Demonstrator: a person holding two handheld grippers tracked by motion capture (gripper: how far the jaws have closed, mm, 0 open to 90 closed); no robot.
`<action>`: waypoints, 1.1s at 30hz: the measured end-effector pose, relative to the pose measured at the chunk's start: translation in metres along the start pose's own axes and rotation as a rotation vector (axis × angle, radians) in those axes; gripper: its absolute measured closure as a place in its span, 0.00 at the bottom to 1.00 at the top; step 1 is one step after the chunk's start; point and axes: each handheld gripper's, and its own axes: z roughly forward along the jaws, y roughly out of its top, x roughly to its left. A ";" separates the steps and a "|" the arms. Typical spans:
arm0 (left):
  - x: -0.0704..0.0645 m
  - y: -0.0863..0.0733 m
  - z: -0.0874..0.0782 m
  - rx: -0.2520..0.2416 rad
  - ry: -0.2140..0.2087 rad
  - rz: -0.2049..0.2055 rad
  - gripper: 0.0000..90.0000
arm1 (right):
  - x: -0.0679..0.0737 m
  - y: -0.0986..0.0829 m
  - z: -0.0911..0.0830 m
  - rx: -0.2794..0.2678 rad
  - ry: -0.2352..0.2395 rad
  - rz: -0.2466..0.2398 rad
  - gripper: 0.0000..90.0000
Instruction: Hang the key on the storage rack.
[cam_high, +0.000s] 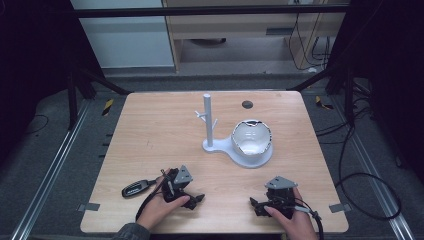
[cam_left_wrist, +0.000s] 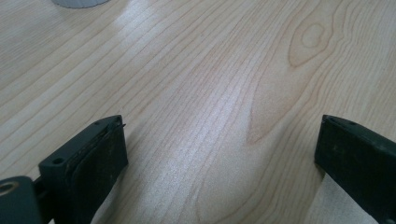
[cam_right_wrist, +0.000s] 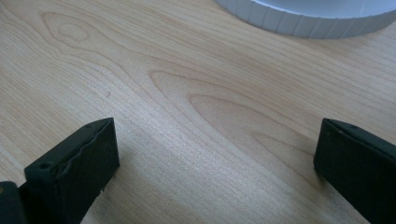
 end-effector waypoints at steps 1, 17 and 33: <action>0.000 0.000 0.000 0.000 0.001 -0.001 0.02 | 0.000 0.000 0.000 0.000 0.002 -0.001 0.00; 0.001 -0.001 -0.004 0.013 -0.009 0.015 0.03 | 0.002 -0.001 -0.001 -0.002 -0.014 0.016 0.00; 0.024 0.001 -0.045 -0.034 0.028 -0.043 0.05 | -0.009 0.002 0.002 -0.002 -0.009 0.009 0.00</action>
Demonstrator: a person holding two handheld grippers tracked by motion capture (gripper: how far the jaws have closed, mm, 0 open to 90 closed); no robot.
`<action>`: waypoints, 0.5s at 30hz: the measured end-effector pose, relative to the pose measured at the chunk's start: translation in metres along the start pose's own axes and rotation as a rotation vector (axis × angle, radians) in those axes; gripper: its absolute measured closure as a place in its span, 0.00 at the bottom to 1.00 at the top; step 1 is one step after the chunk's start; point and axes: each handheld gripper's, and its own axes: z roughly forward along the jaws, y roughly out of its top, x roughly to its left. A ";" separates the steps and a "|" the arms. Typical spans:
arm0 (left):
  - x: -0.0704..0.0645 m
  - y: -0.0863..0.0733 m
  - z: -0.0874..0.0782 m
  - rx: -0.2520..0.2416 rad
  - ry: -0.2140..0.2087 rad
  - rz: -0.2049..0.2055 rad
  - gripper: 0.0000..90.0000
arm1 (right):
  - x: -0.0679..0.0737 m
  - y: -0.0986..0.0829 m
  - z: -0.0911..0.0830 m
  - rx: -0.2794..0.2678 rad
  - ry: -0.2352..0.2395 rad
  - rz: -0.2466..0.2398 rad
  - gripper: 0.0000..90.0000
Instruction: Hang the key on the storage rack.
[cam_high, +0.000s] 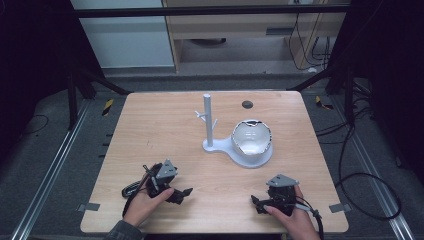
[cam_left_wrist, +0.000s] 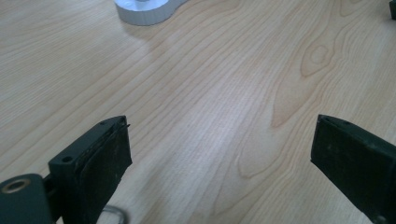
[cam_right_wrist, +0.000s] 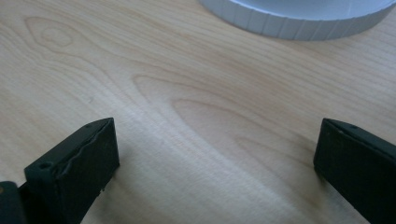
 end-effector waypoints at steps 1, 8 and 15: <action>0.002 0.002 -0.002 0.021 0.008 0.014 0.05 | -0.005 0.002 0.002 -0.001 0.000 0.002 0.00; 0.014 0.014 -0.014 0.194 0.081 0.090 0.05 | -0.011 0.002 0.002 0.002 0.014 -0.015 0.01; 0.025 0.023 -0.025 0.345 0.116 0.117 0.05 | -0.010 0.002 0.002 0.000 -0.007 0.002 0.01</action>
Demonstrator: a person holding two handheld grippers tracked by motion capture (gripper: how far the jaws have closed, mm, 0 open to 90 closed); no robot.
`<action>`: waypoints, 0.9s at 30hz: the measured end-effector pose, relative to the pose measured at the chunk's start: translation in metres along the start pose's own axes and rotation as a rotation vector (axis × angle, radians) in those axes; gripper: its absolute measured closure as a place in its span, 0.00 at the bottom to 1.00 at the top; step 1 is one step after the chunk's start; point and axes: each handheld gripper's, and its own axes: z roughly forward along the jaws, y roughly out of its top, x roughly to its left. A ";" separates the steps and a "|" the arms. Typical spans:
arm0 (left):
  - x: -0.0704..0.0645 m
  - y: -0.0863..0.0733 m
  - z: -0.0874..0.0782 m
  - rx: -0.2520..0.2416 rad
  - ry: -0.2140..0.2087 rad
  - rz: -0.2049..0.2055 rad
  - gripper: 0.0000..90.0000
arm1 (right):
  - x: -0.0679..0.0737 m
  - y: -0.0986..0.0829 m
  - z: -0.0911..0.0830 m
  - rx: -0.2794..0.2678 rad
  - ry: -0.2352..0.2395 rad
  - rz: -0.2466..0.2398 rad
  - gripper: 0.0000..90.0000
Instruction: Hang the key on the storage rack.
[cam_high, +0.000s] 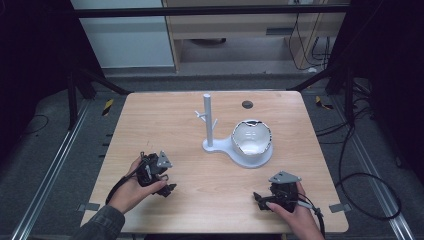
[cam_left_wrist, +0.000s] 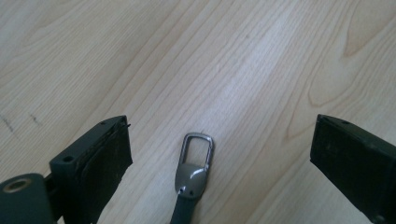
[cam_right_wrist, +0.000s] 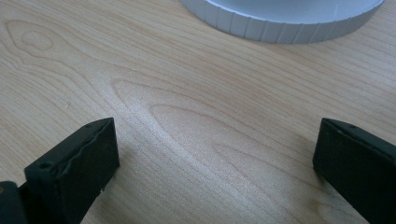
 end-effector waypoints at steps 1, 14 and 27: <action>0.004 0.002 -0.003 0.050 -0.007 0.007 0.05 | 0.000 0.000 0.000 0.000 0.000 -0.001 0.01; 0.016 0.008 -0.003 0.207 -0.048 0.037 0.06 | 0.000 -0.002 -0.002 -0.001 -0.003 0.005 0.01; 0.027 -0.001 0.006 0.287 -0.070 0.092 0.28 | 0.001 -0.003 -0.003 -0.001 -0.004 0.006 0.01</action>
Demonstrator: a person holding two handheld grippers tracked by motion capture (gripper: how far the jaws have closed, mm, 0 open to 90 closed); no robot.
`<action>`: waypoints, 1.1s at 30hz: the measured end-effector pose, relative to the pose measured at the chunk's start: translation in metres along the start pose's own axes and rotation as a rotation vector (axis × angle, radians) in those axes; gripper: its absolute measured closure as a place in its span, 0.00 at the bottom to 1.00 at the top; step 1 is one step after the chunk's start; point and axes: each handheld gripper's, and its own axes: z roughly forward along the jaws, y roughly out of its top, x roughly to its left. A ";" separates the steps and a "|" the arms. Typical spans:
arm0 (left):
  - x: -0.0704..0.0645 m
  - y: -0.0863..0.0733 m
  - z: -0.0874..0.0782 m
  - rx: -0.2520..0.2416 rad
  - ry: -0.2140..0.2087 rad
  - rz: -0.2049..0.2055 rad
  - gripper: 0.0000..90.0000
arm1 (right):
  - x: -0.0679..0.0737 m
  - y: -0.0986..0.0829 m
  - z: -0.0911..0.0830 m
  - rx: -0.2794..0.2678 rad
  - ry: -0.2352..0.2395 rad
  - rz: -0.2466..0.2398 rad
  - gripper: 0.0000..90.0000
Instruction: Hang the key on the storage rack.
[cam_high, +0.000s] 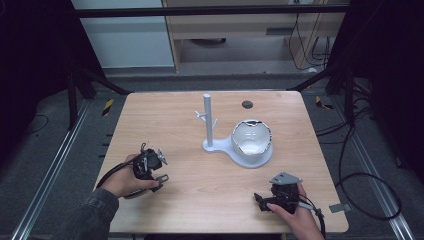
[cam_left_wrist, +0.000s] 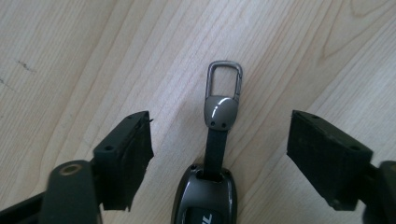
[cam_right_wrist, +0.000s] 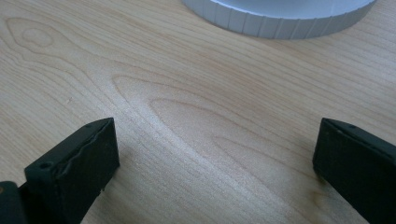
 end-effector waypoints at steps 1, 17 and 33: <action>0.001 -0.002 0.004 0.010 -0.001 0.024 0.38 | 0.000 0.000 0.000 0.000 0.002 0.000 0.01; 0.007 -0.005 0.012 0.061 -0.048 0.039 0.67 | 0.000 -0.001 -0.001 0.000 0.001 0.003 0.01; 0.005 -0.002 0.016 0.060 -0.054 0.053 0.78 | 0.001 -0.001 -0.001 0.002 -0.001 0.009 0.01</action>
